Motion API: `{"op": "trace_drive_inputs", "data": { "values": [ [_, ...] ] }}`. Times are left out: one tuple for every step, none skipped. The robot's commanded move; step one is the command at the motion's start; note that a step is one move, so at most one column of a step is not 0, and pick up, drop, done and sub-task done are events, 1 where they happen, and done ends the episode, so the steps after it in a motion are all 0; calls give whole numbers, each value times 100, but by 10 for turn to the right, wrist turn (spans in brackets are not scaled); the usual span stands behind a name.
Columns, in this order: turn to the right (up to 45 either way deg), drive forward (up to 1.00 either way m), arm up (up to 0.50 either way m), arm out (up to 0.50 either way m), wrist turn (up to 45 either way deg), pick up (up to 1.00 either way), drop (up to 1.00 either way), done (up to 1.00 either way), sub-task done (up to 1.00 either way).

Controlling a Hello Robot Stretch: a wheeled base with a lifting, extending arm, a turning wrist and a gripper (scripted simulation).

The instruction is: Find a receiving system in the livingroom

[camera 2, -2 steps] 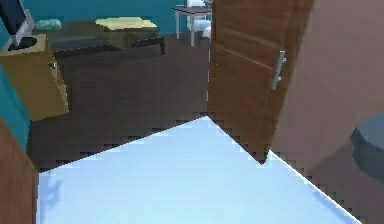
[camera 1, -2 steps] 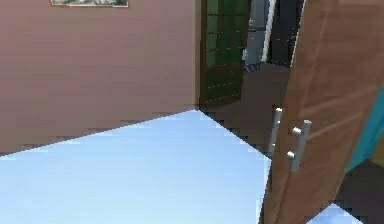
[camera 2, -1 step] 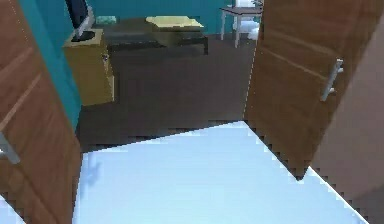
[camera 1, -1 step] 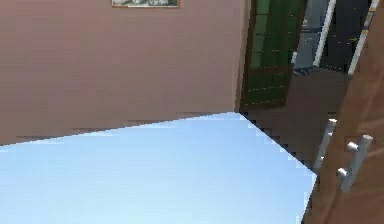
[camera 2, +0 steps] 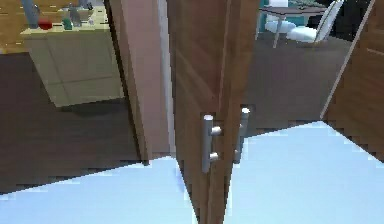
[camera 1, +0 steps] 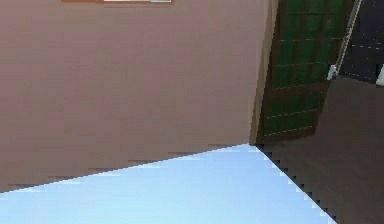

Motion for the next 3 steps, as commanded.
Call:
{"op": "trace_drive_inputs", "data": {
  "values": [
    [180,0,0,0,0,0,0,0,0],
    [0,25,0,0,0,0,0,0,0],
    [270,0,0,0,0,0,0,0,0]
  ]
}}
